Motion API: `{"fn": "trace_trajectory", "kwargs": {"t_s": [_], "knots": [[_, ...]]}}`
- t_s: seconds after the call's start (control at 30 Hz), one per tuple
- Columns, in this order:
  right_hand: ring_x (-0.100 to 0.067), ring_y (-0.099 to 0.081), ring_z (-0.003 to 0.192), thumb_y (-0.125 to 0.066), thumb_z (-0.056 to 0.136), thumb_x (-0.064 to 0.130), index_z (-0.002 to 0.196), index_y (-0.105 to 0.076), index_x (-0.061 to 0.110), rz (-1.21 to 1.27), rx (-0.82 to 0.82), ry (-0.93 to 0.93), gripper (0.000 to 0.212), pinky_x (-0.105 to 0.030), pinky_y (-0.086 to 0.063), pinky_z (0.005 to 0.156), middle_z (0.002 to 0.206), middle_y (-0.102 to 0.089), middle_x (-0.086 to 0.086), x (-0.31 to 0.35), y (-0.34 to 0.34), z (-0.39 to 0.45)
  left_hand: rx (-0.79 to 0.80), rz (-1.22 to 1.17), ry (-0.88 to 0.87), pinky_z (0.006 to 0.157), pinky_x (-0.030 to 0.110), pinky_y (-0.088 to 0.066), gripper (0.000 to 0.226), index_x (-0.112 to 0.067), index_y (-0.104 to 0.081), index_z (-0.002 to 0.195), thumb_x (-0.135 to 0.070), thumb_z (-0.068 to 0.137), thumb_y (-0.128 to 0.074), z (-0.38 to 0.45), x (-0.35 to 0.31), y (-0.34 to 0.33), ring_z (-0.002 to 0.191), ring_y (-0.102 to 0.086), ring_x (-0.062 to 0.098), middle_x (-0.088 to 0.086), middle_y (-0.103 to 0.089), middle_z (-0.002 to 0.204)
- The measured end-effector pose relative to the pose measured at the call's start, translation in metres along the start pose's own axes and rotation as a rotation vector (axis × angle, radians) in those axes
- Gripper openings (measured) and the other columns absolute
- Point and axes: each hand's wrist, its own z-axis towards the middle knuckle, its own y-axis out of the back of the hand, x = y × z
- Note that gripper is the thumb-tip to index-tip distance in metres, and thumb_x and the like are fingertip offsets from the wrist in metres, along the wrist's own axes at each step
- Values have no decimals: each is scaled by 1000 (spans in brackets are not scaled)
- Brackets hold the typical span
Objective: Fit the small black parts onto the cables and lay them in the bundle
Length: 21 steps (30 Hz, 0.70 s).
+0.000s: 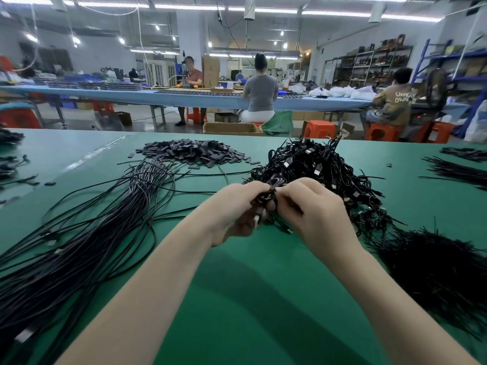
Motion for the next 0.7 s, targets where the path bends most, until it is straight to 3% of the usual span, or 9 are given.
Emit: {"fn": "trace_trajectory", "kwargs": {"t_s": [0.07,0.13,0.27,0.37,0.43,0.5,0.57,0.7], "knots": [[-33,-59,65,-63,83,0,77,-66,-7,-106,-2,118,9,-38,-50,57,75,-62,-16,0,0,-1,142,-216,151,37,14,-29,50,-19,-62,46,-35,92,-50,-4,-2,5,36,-38,5,-9,-46,47],[-33,-60,65,-64,83,-1,77,-66,-6,-137,-27,146,8,-39,-50,57,76,-64,-15,2,0,-1,175,-207,160,36,15,-30,50,-19,-61,47,-38,92,-50,-5,-3,9,36,-38,5,-10,-44,47],[-26,-59,64,-63,86,2,77,-65,-2,-64,-163,92,10,-36,-50,57,73,-64,-10,-2,10,33,-32,-39,5,45,18,-32,53,-23,-70,55,-46,95,-45,0,-2,12,43,-44,9,-5,-57,55],[-22,-54,61,-58,89,6,78,-64,2,-263,-216,6,13,-22,-42,54,69,-60,-9,-36,18,89,-100,80,-54,47,18,-34,38,-24,-72,75,-41,97,-46,-1,-1,15,44,-46,7,-7,-58,57],[-24,-49,62,-47,94,5,74,-53,6,-453,4,-304,21,-26,-36,54,66,-50,-8,-71,25,126,-102,150,-82,50,19,-34,25,-24,-70,84,-36,95,-50,-3,0,13,47,-48,6,-8,-59,61],[-25,-49,62,-43,93,4,73,-46,1,-611,395,-598,20,-32,-42,58,65,-46,-9,-92,21,131,-126,248,-128,50,19,-35,21,-25,-69,85,-33,94,-51,-9,-1,12,49,-51,5,-10,-61,61],[-20,-52,63,-43,92,9,78,-54,-1,-583,690,-634,20,-29,-46,58,71,-52,-8,-93,4,108,-175,379,-214,47,15,-38,22,-27,-69,82,-35,93,-52,-18,-6,21,50,-56,3,-12,-65,60],[-22,-64,92,-45,94,30,109,-64,18,-332,751,-530,28,-33,-54,77,106,-66,-3,-52,-40,-1,-349,721,-280,48,10,-40,23,-32,-67,84,-44,92,-49,-30,-16,67,54,-62,-2,-13,-69,67]]}}
